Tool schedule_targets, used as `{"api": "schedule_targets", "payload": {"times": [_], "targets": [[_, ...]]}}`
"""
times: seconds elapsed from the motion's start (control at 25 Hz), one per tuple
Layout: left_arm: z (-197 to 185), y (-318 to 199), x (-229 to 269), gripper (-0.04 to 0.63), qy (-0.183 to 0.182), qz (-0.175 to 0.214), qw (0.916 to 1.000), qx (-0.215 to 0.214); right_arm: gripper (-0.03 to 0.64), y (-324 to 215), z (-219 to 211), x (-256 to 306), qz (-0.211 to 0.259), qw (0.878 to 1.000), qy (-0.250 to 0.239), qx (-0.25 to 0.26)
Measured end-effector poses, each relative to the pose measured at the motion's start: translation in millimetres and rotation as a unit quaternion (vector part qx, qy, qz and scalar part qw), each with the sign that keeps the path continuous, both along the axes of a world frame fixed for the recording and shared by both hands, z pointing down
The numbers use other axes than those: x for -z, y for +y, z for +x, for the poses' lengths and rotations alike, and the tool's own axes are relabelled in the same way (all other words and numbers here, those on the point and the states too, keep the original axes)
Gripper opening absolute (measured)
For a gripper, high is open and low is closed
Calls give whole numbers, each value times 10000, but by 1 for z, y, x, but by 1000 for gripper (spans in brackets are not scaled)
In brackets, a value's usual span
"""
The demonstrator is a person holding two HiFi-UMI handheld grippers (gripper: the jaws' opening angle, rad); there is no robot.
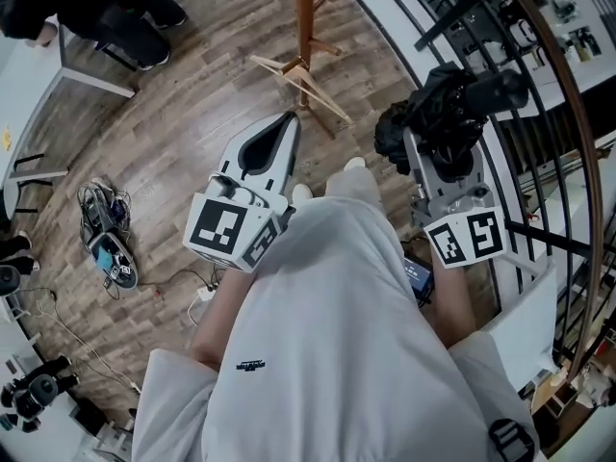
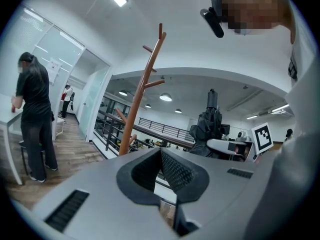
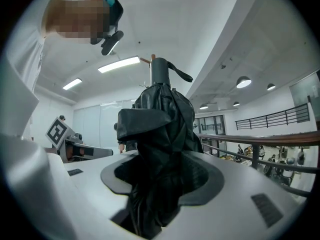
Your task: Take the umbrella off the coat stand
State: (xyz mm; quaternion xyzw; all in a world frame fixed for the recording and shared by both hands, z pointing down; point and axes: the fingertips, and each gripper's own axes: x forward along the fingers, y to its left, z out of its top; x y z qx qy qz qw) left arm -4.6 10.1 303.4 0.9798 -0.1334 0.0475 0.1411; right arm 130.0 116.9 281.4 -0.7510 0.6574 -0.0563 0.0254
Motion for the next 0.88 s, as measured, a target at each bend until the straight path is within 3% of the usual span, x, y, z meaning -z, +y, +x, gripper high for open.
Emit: {"api": "schedule_targets", "payload": {"times": [0.2,0.88], "targets": [[-8,13,0,20,91,34,10000,-18,244,34,-8,-10,-95,9996,-201,-191],[-4,46,-54,20,-342,-447,9963,-646,244,61,-39,-64,-562,9938,-879,-390]]}}
